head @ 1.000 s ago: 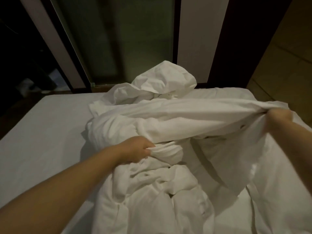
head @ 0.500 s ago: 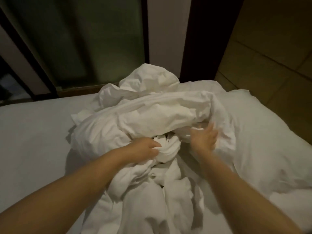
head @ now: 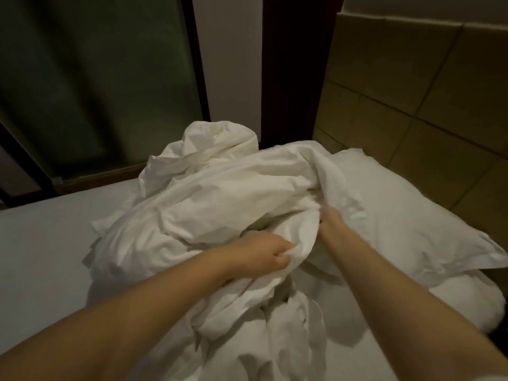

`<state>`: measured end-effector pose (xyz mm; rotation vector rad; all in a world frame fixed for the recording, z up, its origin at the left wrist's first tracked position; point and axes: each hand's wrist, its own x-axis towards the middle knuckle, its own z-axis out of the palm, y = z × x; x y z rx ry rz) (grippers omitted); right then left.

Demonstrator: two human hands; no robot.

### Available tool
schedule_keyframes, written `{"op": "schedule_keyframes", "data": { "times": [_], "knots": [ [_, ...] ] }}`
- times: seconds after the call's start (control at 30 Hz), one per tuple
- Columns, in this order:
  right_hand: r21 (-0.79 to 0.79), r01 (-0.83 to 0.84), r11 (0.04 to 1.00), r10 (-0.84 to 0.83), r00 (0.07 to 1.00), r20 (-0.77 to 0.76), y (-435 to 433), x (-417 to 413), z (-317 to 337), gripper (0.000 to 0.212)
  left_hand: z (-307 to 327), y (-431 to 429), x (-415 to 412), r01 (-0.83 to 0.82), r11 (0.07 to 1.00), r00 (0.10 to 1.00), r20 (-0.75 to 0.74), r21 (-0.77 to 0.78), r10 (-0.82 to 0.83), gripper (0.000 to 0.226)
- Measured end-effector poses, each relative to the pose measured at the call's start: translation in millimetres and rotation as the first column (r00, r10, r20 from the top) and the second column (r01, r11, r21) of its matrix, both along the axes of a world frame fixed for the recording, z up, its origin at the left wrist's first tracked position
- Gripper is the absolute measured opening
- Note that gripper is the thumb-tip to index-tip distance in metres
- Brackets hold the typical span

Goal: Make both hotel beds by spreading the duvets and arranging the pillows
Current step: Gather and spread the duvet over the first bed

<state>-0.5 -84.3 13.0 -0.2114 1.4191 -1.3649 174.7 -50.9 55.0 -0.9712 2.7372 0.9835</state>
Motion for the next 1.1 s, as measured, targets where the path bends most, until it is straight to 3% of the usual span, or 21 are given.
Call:
{"op": "schedule_keyframes", "data": {
  "times": [0.1, 0.23, 0.37, 0.47, 0.63, 0.73, 0.87, 1.0, 1.1],
  "knots": [
    [-0.101, 0.282, 0.954, -0.238, 0.917, 0.319, 4.6, -39.7, 43.8, 0.028, 19.7, -16.4, 1.0, -0.145, 0.989, 0.987, -0.07, -0.042, 0.142, 0.035],
    [-0.148, 0.402, 0.904, -0.37, 0.907, 0.201, 10.8, -112.6, 101.3, 0.045, 22.8, -57.5, 9.6, -0.363, 0.905, 0.932, -0.074, -0.22, 0.355, 0.056],
    [-0.379, 0.431, 0.819, -0.44, 0.895, 0.066, 53.8, -164.4, 157.3, 0.043, 8.9, -87.6, -4.2, -0.376, 0.867, 0.888, 0.14, -0.326, 0.438, 0.089],
    [-0.473, 0.469, 0.746, -0.513, 0.858, 0.042, 111.6, -193.7, 143.6, 0.039, -9.3, -84.4, -39.3, -0.394, 0.861, 0.865, 0.188, -0.322, 0.466, 0.096],
    [-0.007, 0.416, 0.909, -0.404, 0.878, -0.256, 185.6, -182.8, 19.0, 0.029, -46.7, -31.5, -123.6, -0.267, 0.941, 0.938, 0.166, -0.209, 0.303, 0.081],
    [0.282, 0.446, 0.85, -0.382, 0.889, -0.253, 196.6, -160.7, -57.5, 0.032, -65.6, -2.8, -154.0, -0.15, 0.963, 0.955, 0.221, -0.223, 0.2, 0.077],
    [0.321, 0.498, 0.806, -0.439, 0.866, -0.24, 196.6, -161.7, -96.9, 0.03, -82.9, -2.8, -154.7, -0.18, 0.895, 0.933, 0.217, -0.408, 0.286, 0.087],
    [0.262, 0.524, 0.81, -0.376, 0.809, -0.453, 176.6, -165.8, -100.5, 0.028, -104.7, -25.2, -133.5, -0.244, 0.817, 0.897, 0.198, -0.523, 0.395, 0.103],
    [0.333, 0.566, 0.754, -0.267, 0.727, -0.632, 156.7, -166.8, -92.6, 0.055, -112.3, -33.5, -133.6, -0.256, 0.806, 0.892, 0.191, -0.533, 0.409, 0.108]
  ]
}}
